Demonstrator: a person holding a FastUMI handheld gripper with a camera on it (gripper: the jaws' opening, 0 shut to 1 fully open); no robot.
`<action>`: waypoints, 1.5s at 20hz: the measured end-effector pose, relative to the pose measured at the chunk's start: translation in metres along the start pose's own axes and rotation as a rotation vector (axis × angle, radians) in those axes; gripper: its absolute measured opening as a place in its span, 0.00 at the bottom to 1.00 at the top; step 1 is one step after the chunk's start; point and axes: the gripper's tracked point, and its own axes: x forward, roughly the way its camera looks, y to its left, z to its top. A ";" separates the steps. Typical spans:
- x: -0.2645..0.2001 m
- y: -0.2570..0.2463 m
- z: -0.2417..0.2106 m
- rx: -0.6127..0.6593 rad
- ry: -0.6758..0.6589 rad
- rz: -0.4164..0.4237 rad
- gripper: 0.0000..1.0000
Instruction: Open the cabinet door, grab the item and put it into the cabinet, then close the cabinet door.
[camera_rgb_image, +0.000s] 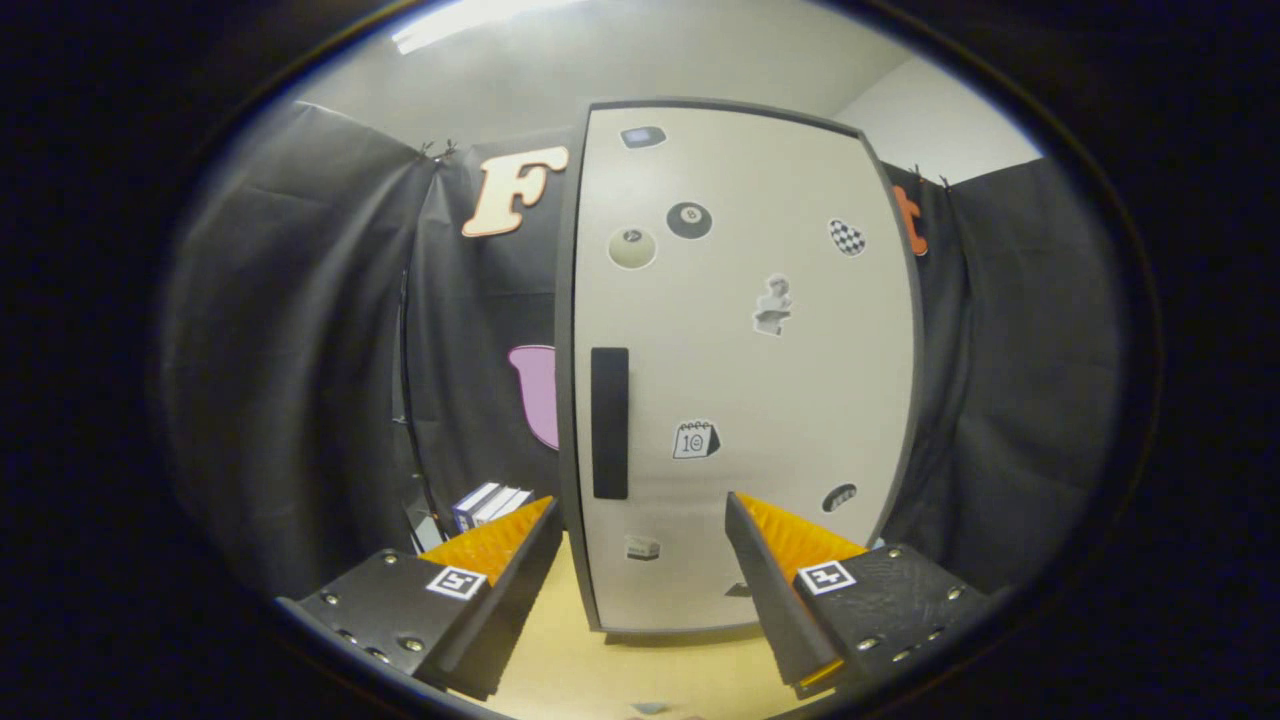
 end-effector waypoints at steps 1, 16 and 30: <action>0.010 0.002 0.002 0.005 -0.002 0.003 0.97; 0.103 0.026 0.001 0.028 0.016 0.028 0.83; 0.115 0.028 -0.002 0.053 0.047 -0.011 0.31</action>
